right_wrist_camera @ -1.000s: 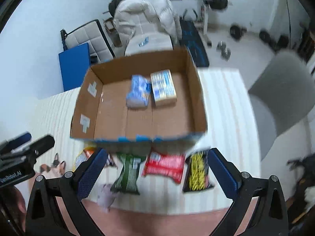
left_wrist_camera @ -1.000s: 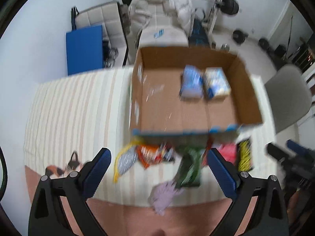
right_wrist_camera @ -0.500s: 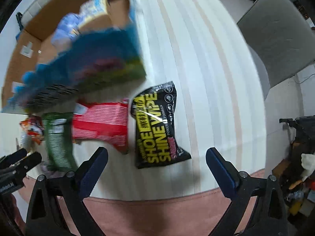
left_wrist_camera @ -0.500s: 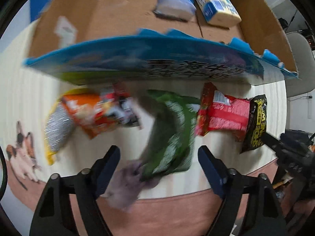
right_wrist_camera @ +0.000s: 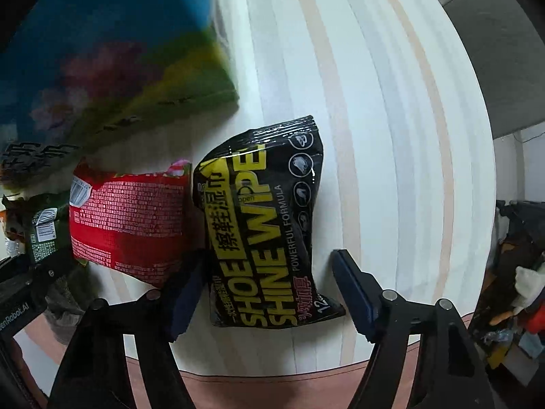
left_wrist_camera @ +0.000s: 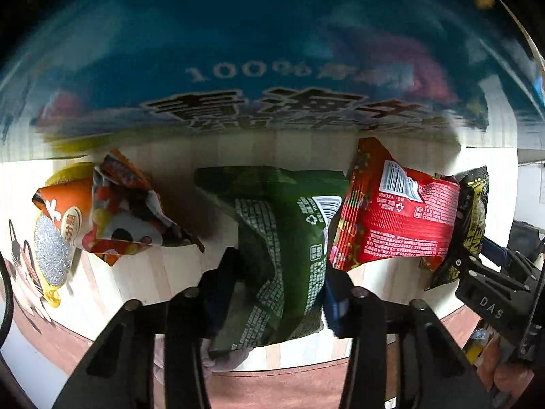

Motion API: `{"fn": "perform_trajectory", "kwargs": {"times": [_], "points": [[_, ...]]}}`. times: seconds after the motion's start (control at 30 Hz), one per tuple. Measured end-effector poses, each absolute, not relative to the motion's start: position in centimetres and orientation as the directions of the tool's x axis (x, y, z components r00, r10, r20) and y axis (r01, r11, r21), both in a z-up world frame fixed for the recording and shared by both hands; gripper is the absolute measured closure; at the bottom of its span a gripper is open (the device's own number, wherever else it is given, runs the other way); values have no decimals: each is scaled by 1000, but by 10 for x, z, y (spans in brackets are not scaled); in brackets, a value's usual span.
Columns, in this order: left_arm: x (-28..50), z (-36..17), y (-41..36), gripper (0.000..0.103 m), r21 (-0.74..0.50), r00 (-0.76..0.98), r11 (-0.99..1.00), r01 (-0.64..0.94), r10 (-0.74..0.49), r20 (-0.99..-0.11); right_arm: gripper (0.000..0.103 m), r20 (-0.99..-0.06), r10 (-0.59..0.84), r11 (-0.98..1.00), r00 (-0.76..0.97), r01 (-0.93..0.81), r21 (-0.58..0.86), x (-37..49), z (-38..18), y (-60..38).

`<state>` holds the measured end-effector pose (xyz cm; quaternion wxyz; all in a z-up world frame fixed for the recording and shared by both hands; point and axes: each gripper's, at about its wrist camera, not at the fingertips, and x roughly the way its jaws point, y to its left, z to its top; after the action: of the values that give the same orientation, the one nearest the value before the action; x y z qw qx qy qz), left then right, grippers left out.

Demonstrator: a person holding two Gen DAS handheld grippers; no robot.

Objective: Organize soft objects
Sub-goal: 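Grasp the green snack bag with the left tool while the right tool grasps the black wipe pack, then lower both bags into the box and open both tools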

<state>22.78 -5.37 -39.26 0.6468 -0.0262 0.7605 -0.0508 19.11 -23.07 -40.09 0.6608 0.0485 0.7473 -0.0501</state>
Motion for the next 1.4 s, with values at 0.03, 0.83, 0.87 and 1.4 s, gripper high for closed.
{"fn": "perform_trajectory", "kwargs": {"times": [0.03,0.83,0.87,1.4], "points": [[227,-392,-55,66,-112,-159,994,22,-107,-981,31,-993,0,991,-120,132,-16,190,-401,-229],[195,-186,-30,75,-286,134,958,6,-284,-949,54,-934,323,946,155,-14,325,163,-200,-186],[212,-176,-26,75,-286,147,958,7,-284,-947,54,-927,333,942,171,-25,334,172,-188,-187],[396,-243,15,75,-151,47,987,-60,-148,-988,54,-981,182,983,67,2,183,339,-251,-161]]}}
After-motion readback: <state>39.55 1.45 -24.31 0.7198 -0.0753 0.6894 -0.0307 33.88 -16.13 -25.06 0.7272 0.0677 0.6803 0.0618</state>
